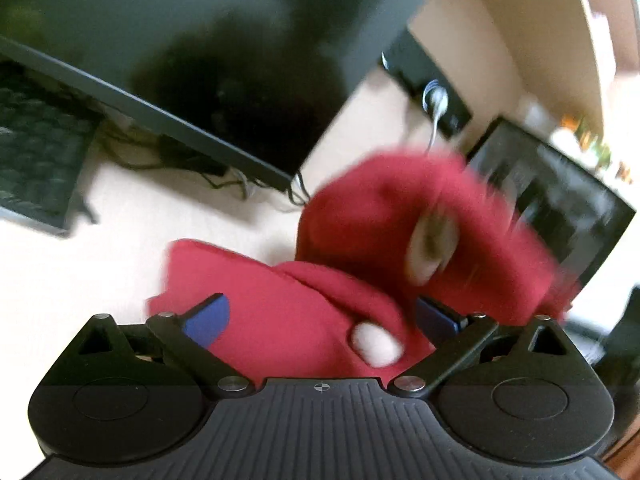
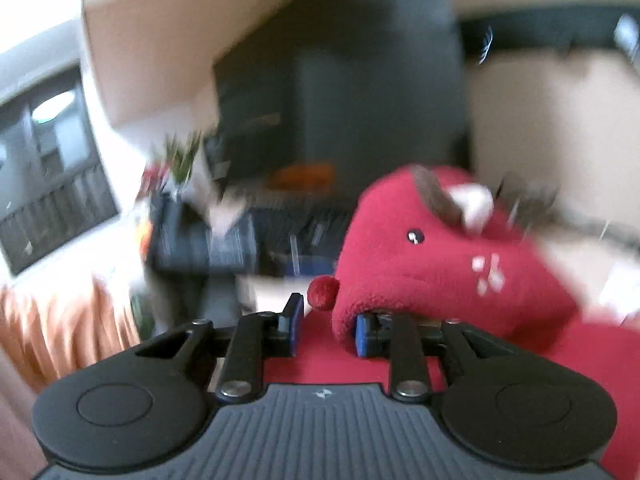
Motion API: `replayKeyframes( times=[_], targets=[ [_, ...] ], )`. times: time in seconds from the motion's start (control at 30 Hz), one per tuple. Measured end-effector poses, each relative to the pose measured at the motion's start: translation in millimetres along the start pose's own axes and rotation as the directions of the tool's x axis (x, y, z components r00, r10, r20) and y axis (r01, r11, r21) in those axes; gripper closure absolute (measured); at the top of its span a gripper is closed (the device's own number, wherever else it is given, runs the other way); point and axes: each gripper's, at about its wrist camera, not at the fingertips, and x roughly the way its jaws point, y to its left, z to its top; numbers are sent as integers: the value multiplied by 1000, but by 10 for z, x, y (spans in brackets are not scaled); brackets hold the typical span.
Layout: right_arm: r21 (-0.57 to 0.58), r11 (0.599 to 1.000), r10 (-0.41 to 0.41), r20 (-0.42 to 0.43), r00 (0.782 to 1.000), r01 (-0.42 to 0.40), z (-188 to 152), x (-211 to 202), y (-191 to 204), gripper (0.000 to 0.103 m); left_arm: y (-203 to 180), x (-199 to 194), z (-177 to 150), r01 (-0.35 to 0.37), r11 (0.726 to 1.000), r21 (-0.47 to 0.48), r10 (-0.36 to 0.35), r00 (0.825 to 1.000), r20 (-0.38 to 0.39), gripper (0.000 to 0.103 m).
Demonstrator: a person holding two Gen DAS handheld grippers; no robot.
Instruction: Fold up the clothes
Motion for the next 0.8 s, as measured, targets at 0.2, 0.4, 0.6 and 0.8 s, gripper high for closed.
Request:
replayKeyframes(
  times=[0.2,0.4,0.6,0.8],
  targets=[
    [-66,995,-88,-151,985,79,-616,157,168,76,-231,-267,208,-58,997,-41,60,997,44,1],
    [-18,983,-184,-125,975,184,-701,-375,80,57,-460,-9,135,-104,994,-14,104,994,-33,1],
    [203,966,-167,1,986,163,-628,-697,29,46,-417,185,-8,-131,989,-68,127,990,-68,2],
    [438,897,-94,52,994,61,-421,-207,-64,46,-313,193,88,-125,980,-153,120,992,-43,21]
  ],
)
